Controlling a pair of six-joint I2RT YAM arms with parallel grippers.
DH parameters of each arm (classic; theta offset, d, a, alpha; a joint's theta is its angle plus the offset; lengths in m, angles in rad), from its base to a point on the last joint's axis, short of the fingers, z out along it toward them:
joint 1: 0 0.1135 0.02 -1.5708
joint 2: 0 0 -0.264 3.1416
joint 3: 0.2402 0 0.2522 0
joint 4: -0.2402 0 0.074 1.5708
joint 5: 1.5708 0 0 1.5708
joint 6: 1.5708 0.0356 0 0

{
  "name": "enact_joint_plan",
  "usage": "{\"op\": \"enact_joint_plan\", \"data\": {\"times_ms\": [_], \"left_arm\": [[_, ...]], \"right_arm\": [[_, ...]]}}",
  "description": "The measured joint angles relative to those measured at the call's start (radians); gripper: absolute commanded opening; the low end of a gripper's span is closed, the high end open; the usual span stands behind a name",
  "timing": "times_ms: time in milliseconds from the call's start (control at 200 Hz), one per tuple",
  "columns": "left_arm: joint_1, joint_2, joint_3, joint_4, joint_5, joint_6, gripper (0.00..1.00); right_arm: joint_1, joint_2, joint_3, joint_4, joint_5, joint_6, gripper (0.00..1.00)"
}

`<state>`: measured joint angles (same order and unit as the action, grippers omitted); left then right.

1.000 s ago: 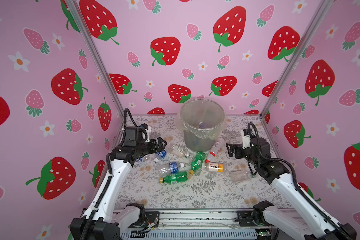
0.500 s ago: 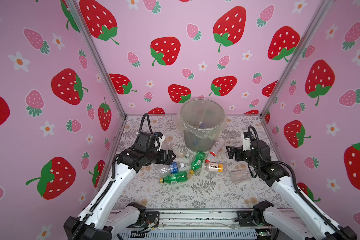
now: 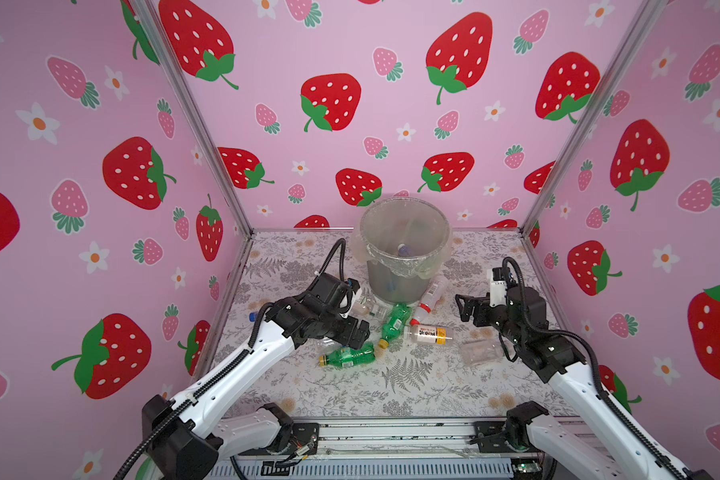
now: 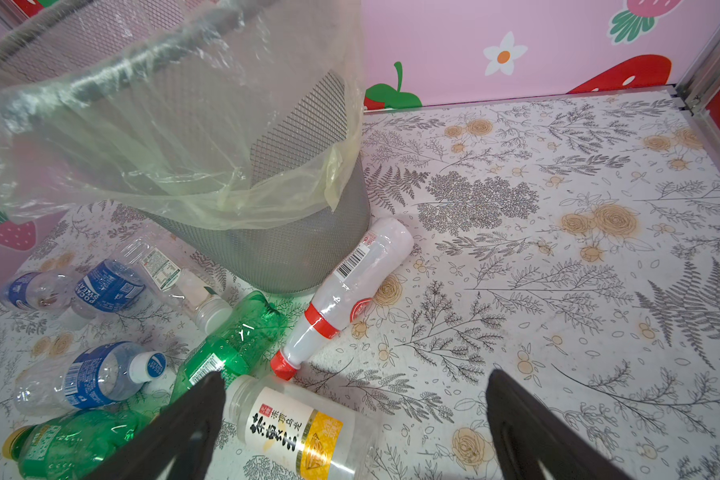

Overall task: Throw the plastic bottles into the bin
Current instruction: 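Withdraw the right gripper from the bin while the left gripper reaches toward the green bottles, then lower the left gripper onto the green soda bottle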

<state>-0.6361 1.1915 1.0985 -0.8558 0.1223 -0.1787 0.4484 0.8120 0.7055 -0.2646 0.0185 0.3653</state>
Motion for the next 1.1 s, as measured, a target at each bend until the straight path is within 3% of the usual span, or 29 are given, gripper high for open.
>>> {"op": "enact_joint_plan", "data": {"times_ms": [620,1096], "left_arm": [[-0.177,0.195,-0.003,-0.02,-0.202,0.013,0.99],[-0.235,0.286,-0.061,-0.011,-0.261,-0.047,0.99]], "right_arm": [[0.0,-0.009,-0.006,-0.014,0.019,-0.004,0.99],[0.0,-0.024,-0.011,-0.017,0.035,-0.022,0.99]]}}
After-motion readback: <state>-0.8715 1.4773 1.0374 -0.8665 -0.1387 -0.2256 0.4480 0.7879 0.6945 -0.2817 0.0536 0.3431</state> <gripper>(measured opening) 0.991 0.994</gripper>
